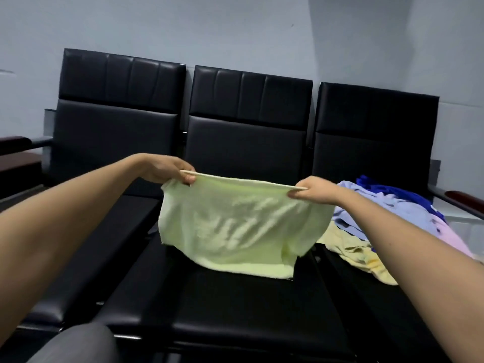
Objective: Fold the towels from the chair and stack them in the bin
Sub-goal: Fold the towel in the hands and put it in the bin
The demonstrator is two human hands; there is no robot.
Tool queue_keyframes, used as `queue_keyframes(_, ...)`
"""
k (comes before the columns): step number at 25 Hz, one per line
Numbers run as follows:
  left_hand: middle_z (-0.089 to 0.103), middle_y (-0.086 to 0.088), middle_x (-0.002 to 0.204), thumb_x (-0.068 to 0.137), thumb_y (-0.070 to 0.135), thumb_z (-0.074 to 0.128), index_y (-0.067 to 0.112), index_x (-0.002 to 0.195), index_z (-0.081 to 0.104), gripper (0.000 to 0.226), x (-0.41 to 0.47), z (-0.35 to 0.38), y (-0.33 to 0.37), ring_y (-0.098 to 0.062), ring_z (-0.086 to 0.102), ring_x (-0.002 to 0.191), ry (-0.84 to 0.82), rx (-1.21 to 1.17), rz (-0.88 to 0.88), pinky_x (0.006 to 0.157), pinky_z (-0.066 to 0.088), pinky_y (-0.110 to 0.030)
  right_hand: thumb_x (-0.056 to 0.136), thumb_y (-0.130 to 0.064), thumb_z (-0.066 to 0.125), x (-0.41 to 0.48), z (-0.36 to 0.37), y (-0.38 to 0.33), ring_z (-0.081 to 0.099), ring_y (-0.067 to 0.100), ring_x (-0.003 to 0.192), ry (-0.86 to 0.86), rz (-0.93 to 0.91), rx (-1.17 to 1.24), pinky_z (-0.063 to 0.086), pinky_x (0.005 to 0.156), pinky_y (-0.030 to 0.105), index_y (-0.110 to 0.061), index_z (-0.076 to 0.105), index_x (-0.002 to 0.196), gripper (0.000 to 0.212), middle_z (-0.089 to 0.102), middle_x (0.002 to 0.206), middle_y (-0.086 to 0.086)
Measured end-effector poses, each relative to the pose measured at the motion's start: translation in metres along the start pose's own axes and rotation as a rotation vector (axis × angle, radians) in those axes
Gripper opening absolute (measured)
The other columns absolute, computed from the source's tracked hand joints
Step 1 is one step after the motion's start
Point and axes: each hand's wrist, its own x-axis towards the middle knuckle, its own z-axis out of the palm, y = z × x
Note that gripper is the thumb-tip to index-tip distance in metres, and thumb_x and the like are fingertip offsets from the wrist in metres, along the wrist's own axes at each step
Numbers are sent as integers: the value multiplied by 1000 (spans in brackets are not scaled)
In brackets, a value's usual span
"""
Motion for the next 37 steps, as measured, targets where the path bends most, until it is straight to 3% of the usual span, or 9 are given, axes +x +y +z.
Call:
queue_keyframes(4,69,-10,98,88,22,57,1,116,58,35,1,-3,-9,-21,69,83,-92,-132,-51,66,56,-28,97,-27,48,1,9,10,43,10,64,-29,-8,84,33,61,26,-17,48,69,30,46,69,-5)
queue_keyframes(9,63,-5,70,77,24,69,6,73,57,21,11,0,-10,-10,62,57,149,-12,-11,51,50,-20,91,-14,54,4,12,16,47,15,70,61,10,95,36,62,28,-3,65,86,16,52,72,2)
queue_keyframes(12,63,2,58,54,40,86,9,64,51,48,15,4,-15,-6,59,50,184,-29,30,46,45,-16,90,-15,57,5,14,19,47,14,72,6,33,6,35,62,28,-6,64,81,15,53,74,3)
queue_keyframes(16,71,-10,95,46,49,90,2,104,64,79,11,-6,-37,-19,68,84,-139,-166,14,70,55,-25,93,-22,56,0,21,34,46,16,68,-39,115,15,35,59,27,-15,52,65,29,48,66,-1)
queue_keyframes(18,71,-9,98,44,49,90,2,109,63,84,12,-6,-44,-19,68,88,-108,-181,-4,73,55,-25,93,-25,56,-1,26,37,47,15,67,-12,133,64,36,60,28,-14,54,67,28,49,68,0)
queue_keyframes(22,63,-4,75,63,30,82,7,74,57,36,22,3,-39,-13,62,69,203,-106,-16,61,51,-19,90,-10,56,0,29,31,48,14,71,49,81,97,37,55,19,-12,62,78,13,52,70,-2)
queue_keyframes(25,59,-1,68,77,21,76,12,64,52,29,28,1,-40,-12,55,67,336,-54,-36,60,45,-19,83,2,49,2,26,26,51,14,75,87,61,101,39,59,21,-9,67,91,23,59,79,3)
queue_keyframes(31,49,2,67,86,22,69,18,85,72,5,22,1,-43,-11,35,63,337,11,-202,52,28,-21,83,-5,63,5,27,41,54,20,77,5,237,-5,43,70,30,-7,69,88,9,60,81,9)
queue_keyframes(37,58,-6,58,83,3,68,-1,92,68,9,34,11,-46,-9,49,37,392,-69,-326,33,38,-14,84,10,57,13,48,33,54,12,40,20,497,480,48,42,18,-10,45,59,34,45,58,7)
